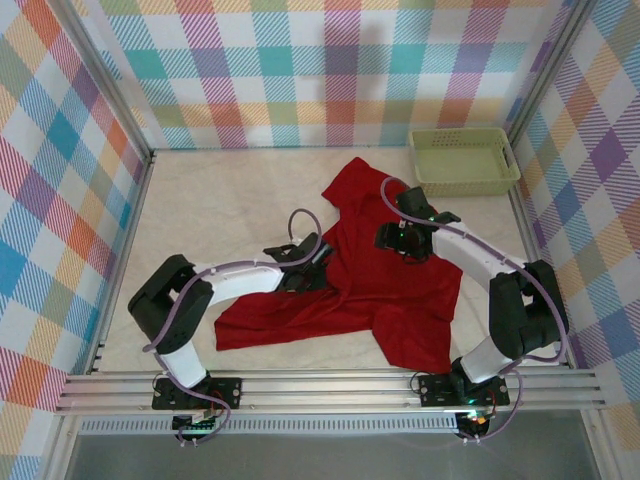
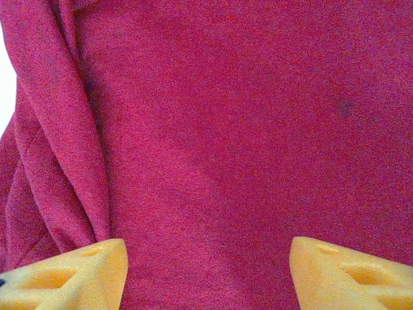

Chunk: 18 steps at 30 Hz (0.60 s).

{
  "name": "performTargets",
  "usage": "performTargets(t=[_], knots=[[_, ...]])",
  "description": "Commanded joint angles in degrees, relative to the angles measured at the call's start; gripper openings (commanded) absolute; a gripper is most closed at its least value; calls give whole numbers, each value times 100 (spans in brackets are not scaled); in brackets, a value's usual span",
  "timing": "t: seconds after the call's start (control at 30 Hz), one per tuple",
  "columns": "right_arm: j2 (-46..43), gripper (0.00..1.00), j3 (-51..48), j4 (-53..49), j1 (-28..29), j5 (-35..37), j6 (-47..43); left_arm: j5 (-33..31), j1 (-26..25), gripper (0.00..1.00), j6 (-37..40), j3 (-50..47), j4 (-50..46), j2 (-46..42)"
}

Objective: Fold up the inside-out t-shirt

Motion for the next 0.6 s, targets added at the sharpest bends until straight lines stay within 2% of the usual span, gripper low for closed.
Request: performTargets(t=[0.0,0.1,0.2,0.3,0.57], knots=[[-10,67,236,79,103,-202,-381,-499,-57,0,-30,-219,-72,-495],[-184,73,393,281,765,-212,-1089,-641,-31,0,-127,-429,-33,-700],[196,70,774,54,1322,-351,-1454,-589,94,0,-408,-836,203,-980],[708,66,1056,-95,1746,-277,-1633,-461,202,8,-689,-1379,750,-1301],[1590,64,1540,-425,2146,-63,-1510,-327,225,19,-980,-1878,1101,-1474]])
